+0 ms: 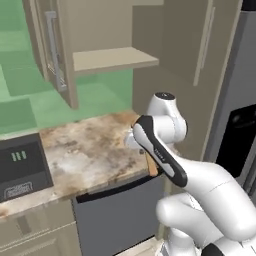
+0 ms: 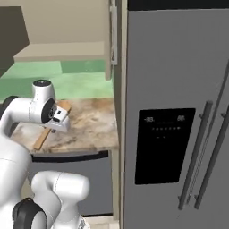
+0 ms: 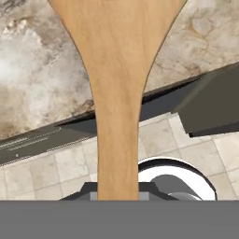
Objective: Organize the utensils by type. Pick up the wooden spoons from the counter and place them in the open cabinet. Then pick up the metallic utensils from the counter and place them in the open drawer.
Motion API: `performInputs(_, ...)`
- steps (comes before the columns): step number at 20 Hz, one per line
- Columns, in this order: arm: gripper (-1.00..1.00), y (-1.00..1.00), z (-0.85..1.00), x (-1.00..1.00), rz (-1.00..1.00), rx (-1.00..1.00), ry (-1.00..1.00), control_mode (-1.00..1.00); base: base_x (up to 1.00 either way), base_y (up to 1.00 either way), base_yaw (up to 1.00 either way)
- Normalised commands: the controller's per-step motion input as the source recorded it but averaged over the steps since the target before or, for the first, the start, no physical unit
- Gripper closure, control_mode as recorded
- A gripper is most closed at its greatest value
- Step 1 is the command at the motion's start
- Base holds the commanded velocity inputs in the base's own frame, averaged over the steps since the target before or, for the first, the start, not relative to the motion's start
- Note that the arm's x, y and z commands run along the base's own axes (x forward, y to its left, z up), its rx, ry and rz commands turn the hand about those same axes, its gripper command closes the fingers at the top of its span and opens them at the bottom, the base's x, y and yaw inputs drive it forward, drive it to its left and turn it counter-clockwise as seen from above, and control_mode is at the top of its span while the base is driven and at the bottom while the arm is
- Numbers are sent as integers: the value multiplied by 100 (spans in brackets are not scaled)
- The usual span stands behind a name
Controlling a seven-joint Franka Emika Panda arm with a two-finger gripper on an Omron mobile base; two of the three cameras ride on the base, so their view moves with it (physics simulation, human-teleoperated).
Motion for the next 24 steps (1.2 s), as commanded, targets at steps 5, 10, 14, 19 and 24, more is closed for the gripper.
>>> performInputs(5, 100, 0, 0, 0, 0, 0, 0, 100, 55, -4, 55)
performInputs(10, 100, 0, 0, 0, 0, 0, 0, 100, 64, -5, 46)
performInputs(14, 100, 0, 0, 0, 0, 0, 0, 100, 72, 0, 24)
performInputs(19, 100, 0, 0, 0, 0, 0, 0, 100, 66, -11, 14)
performInputs(24, 100, 0, 0, 0, 0, 0, 0, 100, 42, -15, 1)
